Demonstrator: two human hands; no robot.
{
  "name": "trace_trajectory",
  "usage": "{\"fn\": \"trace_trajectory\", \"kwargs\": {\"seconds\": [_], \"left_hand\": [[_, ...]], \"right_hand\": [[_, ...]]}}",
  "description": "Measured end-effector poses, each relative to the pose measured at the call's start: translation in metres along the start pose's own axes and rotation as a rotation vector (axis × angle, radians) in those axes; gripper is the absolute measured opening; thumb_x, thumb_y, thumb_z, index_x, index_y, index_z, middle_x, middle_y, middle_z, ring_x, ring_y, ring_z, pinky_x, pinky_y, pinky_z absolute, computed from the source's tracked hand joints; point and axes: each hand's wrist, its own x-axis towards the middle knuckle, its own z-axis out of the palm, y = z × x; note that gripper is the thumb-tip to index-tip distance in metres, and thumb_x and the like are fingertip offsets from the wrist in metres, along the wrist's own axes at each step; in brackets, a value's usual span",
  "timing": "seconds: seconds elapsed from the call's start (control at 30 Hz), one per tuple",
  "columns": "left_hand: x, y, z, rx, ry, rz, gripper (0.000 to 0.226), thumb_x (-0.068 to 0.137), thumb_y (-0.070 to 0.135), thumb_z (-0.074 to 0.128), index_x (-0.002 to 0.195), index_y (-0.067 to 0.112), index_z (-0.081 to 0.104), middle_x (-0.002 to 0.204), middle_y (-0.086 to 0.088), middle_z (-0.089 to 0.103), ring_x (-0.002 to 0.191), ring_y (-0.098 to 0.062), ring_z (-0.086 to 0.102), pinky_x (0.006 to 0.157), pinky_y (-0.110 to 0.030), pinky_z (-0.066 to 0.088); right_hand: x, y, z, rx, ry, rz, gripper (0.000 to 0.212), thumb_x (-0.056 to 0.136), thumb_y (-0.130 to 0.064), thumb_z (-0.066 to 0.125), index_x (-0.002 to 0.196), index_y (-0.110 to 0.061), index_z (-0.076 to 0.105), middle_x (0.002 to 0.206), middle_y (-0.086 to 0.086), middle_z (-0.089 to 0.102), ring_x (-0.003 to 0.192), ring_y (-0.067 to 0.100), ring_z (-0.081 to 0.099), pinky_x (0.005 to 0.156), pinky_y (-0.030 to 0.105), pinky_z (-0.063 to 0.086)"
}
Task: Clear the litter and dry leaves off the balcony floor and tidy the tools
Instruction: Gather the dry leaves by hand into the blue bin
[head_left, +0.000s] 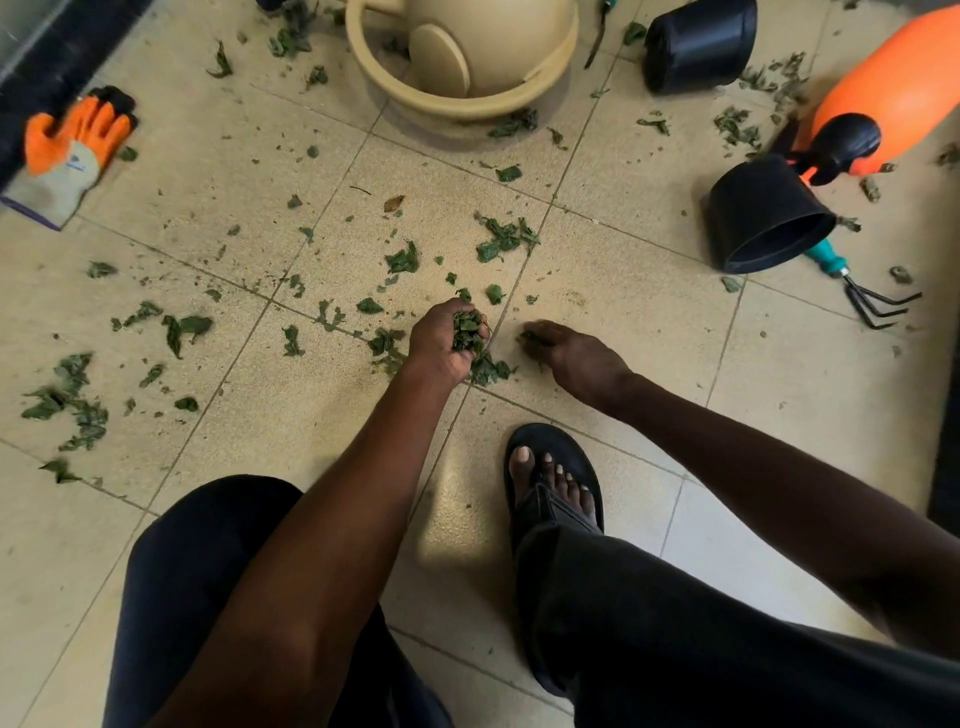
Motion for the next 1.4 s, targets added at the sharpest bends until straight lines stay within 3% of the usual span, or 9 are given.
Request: {"fn": "trace_trajectory", "kwargs": {"seconds": [0.13,0.27,0.4,0.53,0.77,0.97,1.23,1.33,1.4], "left_hand": [[-0.004,-0.011,0.006,0.043,-0.001,-0.024,0.012,0.087,-0.004,0.057,0.08,0.004,0.052,0.07,-0.012,0.053,0.059,-0.021,0.051,0.044,-0.022,0.046],[-0.005,-0.018,0.011,0.068,-0.016,-0.041,0.013,0.088,-0.004,0.055,0.079,0.004,0.051,0.067,-0.012,0.054,0.057,-0.021,0.053,0.046,-0.023,0.048],[-0.004,-0.025,0.015,0.095,-0.034,-0.035,0.01,0.088,0.0,0.059,0.081,0.004,0.053,0.049,-0.009,0.06,0.046,-0.02,0.058,0.06,-0.026,0.049],[-0.002,-0.031,0.017,0.138,-0.029,-0.009,0.007,0.094,0.011,0.061,0.098,0.006,0.058,0.071,-0.013,0.067,0.063,-0.023,0.062,0.065,-0.028,0.049],[-0.002,-0.037,0.026,0.015,-0.035,0.002,0.038,0.096,0.035,0.058,0.118,0.005,0.065,0.109,-0.015,0.071,0.103,-0.031,0.069,0.088,-0.039,0.057],[0.001,-0.024,0.023,-0.038,-0.059,-0.024,0.044,0.089,0.049,0.064,0.101,0.007,0.067,0.081,-0.01,0.072,0.082,-0.026,0.071,0.08,-0.042,0.057],[0.003,-0.01,0.028,-0.066,-0.167,-0.045,0.022,0.084,0.019,0.071,0.1,0.005,0.066,0.101,-0.015,0.068,0.114,-0.032,0.062,0.105,-0.048,0.045],[0.013,0.002,0.024,-0.099,-0.133,-0.053,0.025,0.083,0.013,0.071,0.105,0.006,0.065,0.11,-0.014,0.066,0.112,-0.032,0.063,0.1,-0.046,0.049],[0.019,0.01,0.017,-0.143,-0.09,-0.051,0.014,0.083,0.009,0.07,0.096,0.006,0.065,0.102,-0.014,0.067,0.096,-0.028,0.066,0.082,-0.037,0.058]], "right_hand": [[0.002,0.006,-0.005,-0.016,0.066,0.052,0.041,0.095,0.0,0.045,0.134,-0.002,0.055,0.147,0.016,0.045,0.128,0.034,0.05,0.101,0.039,0.049],[0.013,0.022,-0.013,0.12,0.207,0.311,0.025,0.091,0.001,0.047,0.104,-0.008,0.066,0.108,0.011,0.067,0.092,0.026,0.066,0.077,0.029,0.053],[0.029,0.016,-0.032,0.804,0.536,0.782,0.032,0.081,0.01,0.052,0.097,-0.004,0.076,0.084,0.003,0.073,0.061,0.001,0.065,0.067,0.018,0.054],[0.038,-0.02,-0.039,1.545,0.532,0.973,0.021,0.083,0.011,0.062,0.1,0.003,0.072,0.088,0.016,0.073,0.08,0.03,0.072,0.071,0.038,0.06],[0.04,-0.079,-0.037,0.855,0.557,0.615,0.04,0.084,0.007,0.046,0.109,-0.007,0.074,0.107,0.01,0.073,0.092,0.02,0.07,0.084,0.032,0.058],[0.034,-0.079,-0.052,0.833,0.166,0.477,0.044,0.094,0.003,0.039,0.133,-0.011,0.056,0.105,0.012,0.064,0.091,0.022,0.06,0.072,0.027,0.043],[0.063,-0.07,-0.053,0.768,0.618,0.592,0.024,0.081,0.008,0.056,0.091,-0.004,0.074,0.101,0.009,0.068,0.09,0.017,0.061,0.081,0.034,0.054],[0.078,-0.071,-0.057,0.665,0.575,0.657,0.015,0.078,0.001,0.066,0.081,-0.01,0.075,0.098,0.0,0.062,0.093,0.01,0.052,0.088,0.034,0.043],[0.082,-0.063,-0.066,0.852,0.341,0.558,0.01,0.083,-0.004,0.068,0.087,-0.008,0.076,0.086,-0.003,0.068,0.075,0.001,0.061,0.081,0.032,0.051]]}}
